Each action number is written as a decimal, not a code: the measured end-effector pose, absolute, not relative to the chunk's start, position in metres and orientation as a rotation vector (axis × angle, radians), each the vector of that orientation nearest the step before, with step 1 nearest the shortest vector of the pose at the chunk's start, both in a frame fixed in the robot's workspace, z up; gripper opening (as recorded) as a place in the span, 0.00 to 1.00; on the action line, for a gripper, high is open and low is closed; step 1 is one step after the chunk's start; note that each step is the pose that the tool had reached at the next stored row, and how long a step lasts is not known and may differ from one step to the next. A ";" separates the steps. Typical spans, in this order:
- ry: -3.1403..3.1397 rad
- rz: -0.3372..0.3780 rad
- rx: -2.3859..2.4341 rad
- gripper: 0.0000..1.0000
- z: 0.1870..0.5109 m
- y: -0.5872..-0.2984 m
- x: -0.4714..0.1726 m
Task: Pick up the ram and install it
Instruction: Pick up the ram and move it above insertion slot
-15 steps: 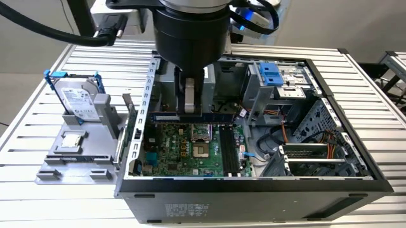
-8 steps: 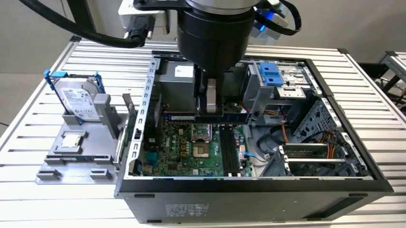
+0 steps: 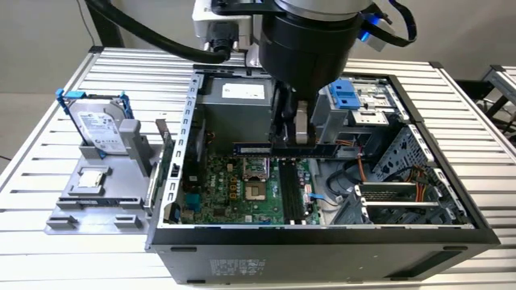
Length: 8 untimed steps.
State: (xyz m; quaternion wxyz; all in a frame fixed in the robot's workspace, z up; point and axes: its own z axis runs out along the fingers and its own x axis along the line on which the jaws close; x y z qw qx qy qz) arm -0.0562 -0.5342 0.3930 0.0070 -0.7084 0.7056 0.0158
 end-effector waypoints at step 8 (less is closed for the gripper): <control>2.209 0.049 -2.213 0.00 0.393 -0.534 -0.029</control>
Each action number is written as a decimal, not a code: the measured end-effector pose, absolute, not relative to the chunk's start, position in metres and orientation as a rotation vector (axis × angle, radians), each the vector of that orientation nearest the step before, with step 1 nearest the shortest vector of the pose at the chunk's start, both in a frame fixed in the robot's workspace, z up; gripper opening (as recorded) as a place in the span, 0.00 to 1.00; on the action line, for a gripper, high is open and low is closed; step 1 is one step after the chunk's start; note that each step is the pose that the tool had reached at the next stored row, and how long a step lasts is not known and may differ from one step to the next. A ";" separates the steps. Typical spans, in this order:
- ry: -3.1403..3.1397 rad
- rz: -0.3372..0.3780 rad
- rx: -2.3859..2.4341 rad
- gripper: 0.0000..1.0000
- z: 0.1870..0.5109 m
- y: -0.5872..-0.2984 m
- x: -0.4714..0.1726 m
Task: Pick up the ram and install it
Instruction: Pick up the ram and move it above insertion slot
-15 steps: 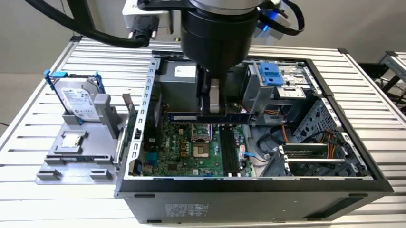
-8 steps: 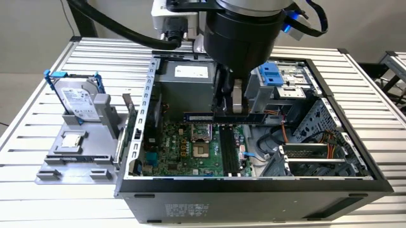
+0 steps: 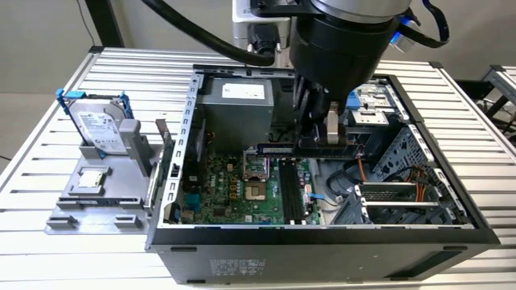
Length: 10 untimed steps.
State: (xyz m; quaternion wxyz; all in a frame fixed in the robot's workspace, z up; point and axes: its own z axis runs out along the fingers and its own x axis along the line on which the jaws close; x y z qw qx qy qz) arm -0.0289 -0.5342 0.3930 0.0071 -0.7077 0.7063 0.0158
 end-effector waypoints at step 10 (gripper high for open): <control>2.235 0.049 -2.186 0.00 0.393 -0.533 -0.008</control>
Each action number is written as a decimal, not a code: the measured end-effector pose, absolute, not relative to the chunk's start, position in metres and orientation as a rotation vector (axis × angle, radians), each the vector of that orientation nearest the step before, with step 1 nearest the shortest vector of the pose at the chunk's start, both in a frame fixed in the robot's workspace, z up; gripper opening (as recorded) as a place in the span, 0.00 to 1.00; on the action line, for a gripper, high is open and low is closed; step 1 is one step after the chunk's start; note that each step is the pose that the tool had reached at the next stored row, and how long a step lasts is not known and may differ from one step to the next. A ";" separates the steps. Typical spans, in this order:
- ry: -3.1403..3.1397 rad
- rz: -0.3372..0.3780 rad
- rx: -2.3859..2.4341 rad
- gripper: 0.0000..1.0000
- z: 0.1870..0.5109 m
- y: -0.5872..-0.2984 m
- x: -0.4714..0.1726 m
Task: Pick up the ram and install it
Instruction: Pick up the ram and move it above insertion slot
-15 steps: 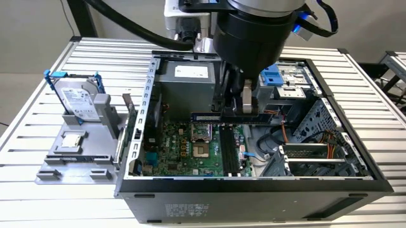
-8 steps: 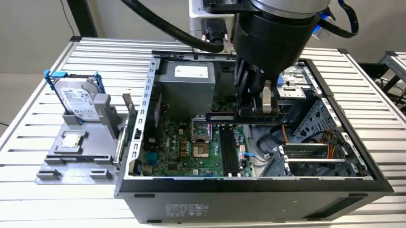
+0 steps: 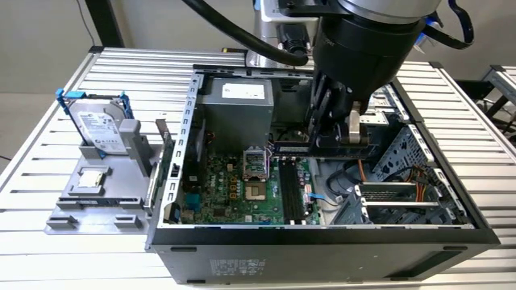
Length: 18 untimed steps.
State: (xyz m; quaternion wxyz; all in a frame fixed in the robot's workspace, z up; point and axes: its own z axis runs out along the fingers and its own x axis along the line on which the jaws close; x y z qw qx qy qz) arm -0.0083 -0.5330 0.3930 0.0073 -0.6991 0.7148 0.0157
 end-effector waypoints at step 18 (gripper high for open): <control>2.279 0.049 -2.139 0.00 0.393 -0.521 -0.001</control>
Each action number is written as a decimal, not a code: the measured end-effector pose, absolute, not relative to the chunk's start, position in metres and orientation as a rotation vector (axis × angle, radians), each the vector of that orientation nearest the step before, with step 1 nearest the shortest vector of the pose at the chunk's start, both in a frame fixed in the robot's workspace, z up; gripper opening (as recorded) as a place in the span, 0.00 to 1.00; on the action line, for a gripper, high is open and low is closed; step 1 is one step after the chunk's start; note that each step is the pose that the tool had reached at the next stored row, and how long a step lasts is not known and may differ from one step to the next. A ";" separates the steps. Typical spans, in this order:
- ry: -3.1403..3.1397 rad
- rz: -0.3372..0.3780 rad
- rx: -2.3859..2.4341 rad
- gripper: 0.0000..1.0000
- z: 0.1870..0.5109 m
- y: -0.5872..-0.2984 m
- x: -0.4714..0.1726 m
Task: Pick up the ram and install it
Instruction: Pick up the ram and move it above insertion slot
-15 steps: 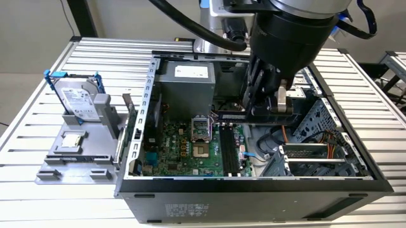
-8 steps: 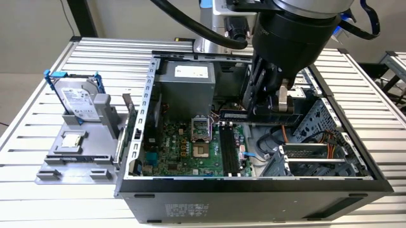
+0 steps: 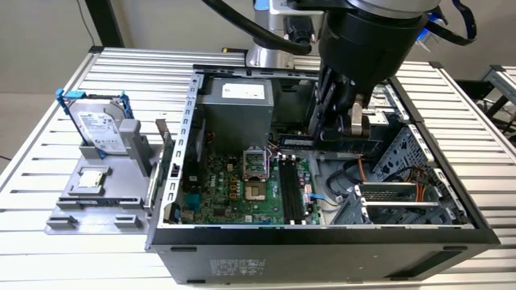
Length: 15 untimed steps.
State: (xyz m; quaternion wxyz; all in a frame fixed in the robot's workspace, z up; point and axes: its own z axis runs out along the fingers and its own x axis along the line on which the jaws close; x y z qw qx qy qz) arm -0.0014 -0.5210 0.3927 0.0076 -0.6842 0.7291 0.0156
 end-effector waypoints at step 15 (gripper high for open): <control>2.279 0.049 -2.139 0.00 0.392 -0.454 -0.001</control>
